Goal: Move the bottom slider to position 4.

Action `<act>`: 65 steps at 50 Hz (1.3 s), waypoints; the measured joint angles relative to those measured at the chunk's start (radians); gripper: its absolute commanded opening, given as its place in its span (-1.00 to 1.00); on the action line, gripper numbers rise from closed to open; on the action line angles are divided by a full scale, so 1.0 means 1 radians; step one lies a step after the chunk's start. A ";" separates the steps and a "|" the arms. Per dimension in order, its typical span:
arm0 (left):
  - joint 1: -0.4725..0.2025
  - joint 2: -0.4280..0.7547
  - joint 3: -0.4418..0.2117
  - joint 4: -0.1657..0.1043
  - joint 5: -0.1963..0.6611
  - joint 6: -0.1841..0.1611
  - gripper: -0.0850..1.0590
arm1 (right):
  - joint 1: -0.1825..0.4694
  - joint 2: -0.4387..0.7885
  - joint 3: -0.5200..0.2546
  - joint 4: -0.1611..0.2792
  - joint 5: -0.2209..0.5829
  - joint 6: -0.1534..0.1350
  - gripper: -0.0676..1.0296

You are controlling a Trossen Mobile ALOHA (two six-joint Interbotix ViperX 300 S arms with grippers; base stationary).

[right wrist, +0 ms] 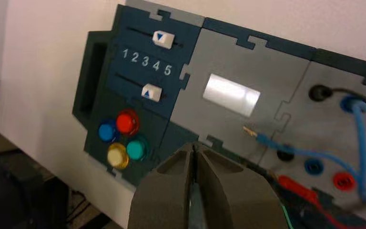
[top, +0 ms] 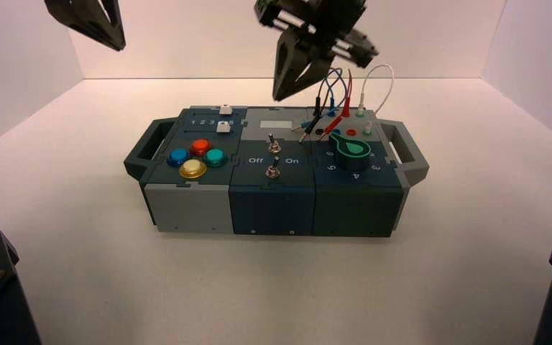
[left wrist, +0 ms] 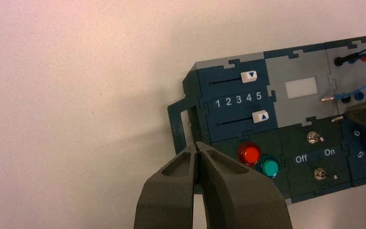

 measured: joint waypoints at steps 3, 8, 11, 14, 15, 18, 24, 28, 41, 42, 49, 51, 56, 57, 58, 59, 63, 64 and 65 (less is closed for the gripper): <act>0.000 -0.002 0.003 0.002 0.000 0.000 -0.91 | -0.002 0.026 -0.015 0.012 0.000 0.000 -0.92; 0.000 -0.005 0.006 0.000 0.000 0.000 -0.91 | 0.000 0.055 -0.034 0.028 0.003 -0.002 -0.92; 0.000 -0.005 0.006 0.002 0.000 0.000 -0.91 | 0.002 0.066 -0.043 0.034 0.003 -0.002 -0.92; 0.000 -0.003 0.006 0.002 0.000 0.000 -0.91 | 0.005 0.075 -0.051 0.038 0.005 -0.002 -0.92; 0.000 -0.003 0.006 0.002 0.000 0.000 -0.91 | 0.006 0.078 -0.054 0.040 0.005 -0.002 -0.92; 0.000 -0.003 0.006 0.002 0.000 0.000 -0.91 | 0.012 0.092 -0.061 0.044 0.006 -0.002 -0.92; 0.000 -0.003 0.006 0.000 0.000 0.000 -0.91 | 0.031 0.117 -0.077 0.058 0.011 -0.002 -0.92; 0.000 -0.005 0.006 0.002 0.000 0.000 -0.91 | 0.040 0.133 -0.084 0.067 0.012 -0.003 -0.92; 0.000 -0.003 0.006 0.000 0.000 0.002 -0.91 | 0.051 0.178 -0.112 0.080 0.012 -0.003 -0.92; 0.000 -0.005 0.006 0.000 0.000 0.000 -0.91 | 0.051 0.178 -0.112 0.080 0.012 -0.003 -0.92; 0.000 -0.005 0.006 0.000 0.000 0.000 -0.91 | 0.052 0.198 -0.135 0.081 0.012 -0.003 -0.92; 0.000 -0.005 0.006 0.002 0.000 0.002 -0.91 | 0.051 0.201 -0.140 0.081 0.012 -0.003 -0.92; 0.000 -0.005 0.006 0.002 0.000 0.000 -0.91 | 0.052 0.221 -0.163 0.081 0.014 -0.003 -0.92; 0.000 -0.003 0.006 0.002 0.000 0.000 -0.91 | 0.052 0.225 -0.167 0.083 0.015 -0.003 -0.92; 0.000 -0.005 0.006 0.002 0.000 0.000 -0.91 | 0.052 0.232 -0.173 0.084 0.017 -0.003 -0.92; 0.000 -0.005 0.006 0.002 0.000 0.000 -0.91 | 0.052 0.238 -0.176 0.084 0.018 -0.002 -0.92; 0.000 -0.005 0.006 0.002 0.002 0.002 -0.91 | 0.052 0.253 -0.186 0.084 0.021 -0.003 -0.92; 0.000 -0.003 0.006 0.002 0.002 0.002 -0.91 | 0.052 0.253 -0.186 0.084 0.021 -0.003 -0.92; 0.000 -0.005 0.006 0.002 0.002 0.002 -0.91 | 0.052 0.256 -0.189 0.086 0.021 -0.003 -0.92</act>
